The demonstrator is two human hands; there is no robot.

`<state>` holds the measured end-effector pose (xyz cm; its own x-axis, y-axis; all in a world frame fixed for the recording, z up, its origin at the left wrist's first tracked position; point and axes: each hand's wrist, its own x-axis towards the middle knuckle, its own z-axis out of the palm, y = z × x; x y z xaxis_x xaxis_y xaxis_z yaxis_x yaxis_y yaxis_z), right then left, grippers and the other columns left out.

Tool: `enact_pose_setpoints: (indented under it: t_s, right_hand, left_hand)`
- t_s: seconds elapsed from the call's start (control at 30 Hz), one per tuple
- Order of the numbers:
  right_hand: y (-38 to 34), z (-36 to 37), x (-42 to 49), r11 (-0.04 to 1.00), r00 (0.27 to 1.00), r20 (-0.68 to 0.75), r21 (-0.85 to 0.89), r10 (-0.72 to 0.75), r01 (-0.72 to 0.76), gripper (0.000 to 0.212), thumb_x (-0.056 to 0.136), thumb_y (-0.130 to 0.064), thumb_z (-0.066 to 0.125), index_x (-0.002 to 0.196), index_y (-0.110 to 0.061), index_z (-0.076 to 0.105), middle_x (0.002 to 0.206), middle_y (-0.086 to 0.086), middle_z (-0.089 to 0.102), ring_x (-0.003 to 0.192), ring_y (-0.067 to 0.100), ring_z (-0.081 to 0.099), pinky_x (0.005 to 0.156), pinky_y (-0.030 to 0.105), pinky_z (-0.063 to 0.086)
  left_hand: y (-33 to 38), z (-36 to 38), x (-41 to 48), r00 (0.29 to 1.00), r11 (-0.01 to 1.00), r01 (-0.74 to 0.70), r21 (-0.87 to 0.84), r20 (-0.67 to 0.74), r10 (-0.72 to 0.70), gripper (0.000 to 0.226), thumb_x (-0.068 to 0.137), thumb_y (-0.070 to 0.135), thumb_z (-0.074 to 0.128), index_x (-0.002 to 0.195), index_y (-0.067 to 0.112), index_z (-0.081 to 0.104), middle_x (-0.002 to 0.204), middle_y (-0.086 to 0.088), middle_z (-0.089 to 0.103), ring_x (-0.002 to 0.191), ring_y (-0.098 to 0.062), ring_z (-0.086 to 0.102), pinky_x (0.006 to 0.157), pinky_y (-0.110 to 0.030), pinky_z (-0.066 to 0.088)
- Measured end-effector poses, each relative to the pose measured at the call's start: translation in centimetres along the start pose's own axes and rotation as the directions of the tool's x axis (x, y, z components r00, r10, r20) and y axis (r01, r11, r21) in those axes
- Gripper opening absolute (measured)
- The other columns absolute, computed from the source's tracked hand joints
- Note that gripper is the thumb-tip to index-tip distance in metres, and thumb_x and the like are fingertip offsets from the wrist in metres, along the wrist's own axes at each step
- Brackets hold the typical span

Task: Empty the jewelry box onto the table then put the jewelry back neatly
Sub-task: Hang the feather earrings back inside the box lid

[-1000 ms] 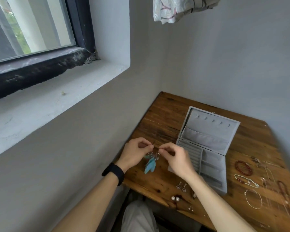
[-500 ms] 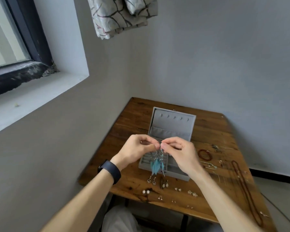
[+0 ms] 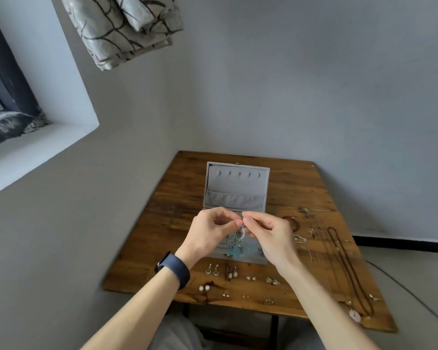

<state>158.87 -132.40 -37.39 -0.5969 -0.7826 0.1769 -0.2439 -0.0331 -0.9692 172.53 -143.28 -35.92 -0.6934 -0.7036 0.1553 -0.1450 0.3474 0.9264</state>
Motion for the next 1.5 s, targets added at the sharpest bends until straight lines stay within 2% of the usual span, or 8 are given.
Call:
enact_pose_setpoints:
  t_s: [0.17,0.4,0.63,0.9,1.0,1.23,1.33,1.5]
  right_hand:
    - [0.5,-0.1,-0.7,0.998,1.000,-0.004,-0.061,-0.031,0.031,0.025,0.087,-0.017,0.073,0.112,-0.022,0.075,0.104,-0.014,0.074,0.097,0.001,0.069,0.083,0.018,0.056]
    - [0.9,-0.9,-0.6,0.991,0.999,-0.043,-0.134,-0.007,0.001,0.019,0.086,-0.022,0.076,0.104,-0.028,0.071,0.094,-0.016,0.073,0.089,-0.004,0.068,0.078,0.018,0.057]
    - [0.5,-1.2,-0.2,0.964,0.998,-0.010,-0.257,-0.067,0.063,0.016,0.087,-0.028,0.075,0.102,-0.030,0.070,0.092,-0.019,0.071,0.088,-0.008,0.066,0.073,0.007,0.050]
    - [0.8,-0.7,-0.2,0.995,0.991,0.114,0.053,0.074,-0.081,0.032,0.091,-0.012,0.067,0.119,-0.026,0.066,0.114,-0.014,0.070,0.105,-0.005,0.062,0.090,0.017,0.051]
    - [0.8,0.1,-0.6,0.997,0.987,0.143,-0.043,0.075,-0.069,0.033,0.090,-0.026,0.071,0.121,-0.031,0.064,0.110,-0.018,0.070,0.102,-0.009,0.062,0.077,0.007,0.049]
    - [0.6,0.8,-0.2,0.997,0.992,0.113,-0.053,0.057,-0.051,0.029,0.096,-0.023,0.063,0.125,-0.024,0.063,0.111,-0.011,0.071,0.101,0.001,0.067,0.082,0.021,0.057]
    - [0.5,0.7,-0.1,0.999,0.997,0.073,-0.036,0.035,-0.032,0.021,0.097,-0.023,0.060,0.116,-0.018,0.069,0.098,-0.006,0.075,0.088,0.007,0.071,0.079,0.030,0.060]
    - [0.0,0.2,0.5,0.999,0.995,0.086,-0.008,0.053,-0.052,0.017,0.096,-0.022,0.062,0.111,-0.019,0.068,0.091,-0.005,0.076,0.079,0.012,0.072,0.072,0.027,0.059]
  left_hand:
    - [-0.1,0.7,0.2,0.999,0.999,0.031,0.018,-0.033,-0.030,0.008,0.086,0.028,0.078,0.090,0.021,0.077,0.085,0.007,0.077,0.080,-0.009,0.072,0.078,-0.027,0.059]
    - [-0.3,0.7,0.0,0.999,0.999,0.038,0.033,0.007,-0.038,0.010,0.086,0.026,0.078,0.093,0.019,0.078,0.085,0.007,0.077,0.080,-0.008,0.072,0.077,-0.024,0.058]
    - [0.3,0.5,0.7,0.999,0.967,-0.041,0.253,0.042,0.031,0.011,0.089,0.029,0.075,0.096,0.021,0.079,0.085,0.013,0.075,0.077,0.005,0.067,0.071,-0.008,0.049]
    - [1.3,0.6,1.6,0.997,0.952,-0.073,0.297,0.019,0.071,0.010,0.091,0.025,0.072,0.095,0.019,0.078,0.082,0.012,0.073,0.073,0.006,0.064,0.065,-0.007,0.046]
    - [1.4,0.0,1.9,0.998,0.939,-0.069,0.336,0.028,0.064,0.013,0.092,0.027,0.071,0.098,0.018,0.078,0.084,0.011,0.073,0.076,0.006,0.064,0.066,-0.006,0.047]
    - [1.1,-1.0,2.1,0.998,0.959,0.043,0.279,0.025,-0.052,0.010,0.091,0.029,0.071,0.093,0.021,0.077,0.081,0.010,0.074,0.075,-0.001,0.067,0.065,-0.008,0.049]
    - [1.1,-1.0,2.3,0.995,0.960,0.090,0.264,0.015,-0.098,0.012,0.090,0.030,0.072,0.094,0.020,0.078,0.080,0.010,0.072,0.070,0.003,0.064,0.059,-0.007,0.045]
    - [1.3,-1.1,3.1,0.988,0.965,0.119,0.235,0.066,-0.138,0.009,0.093,0.028,0.069,0.090,0.021,0.075,0.080,0.009,0.071,0.069,-0.001,0.062,0.055,-0.007,0.042]
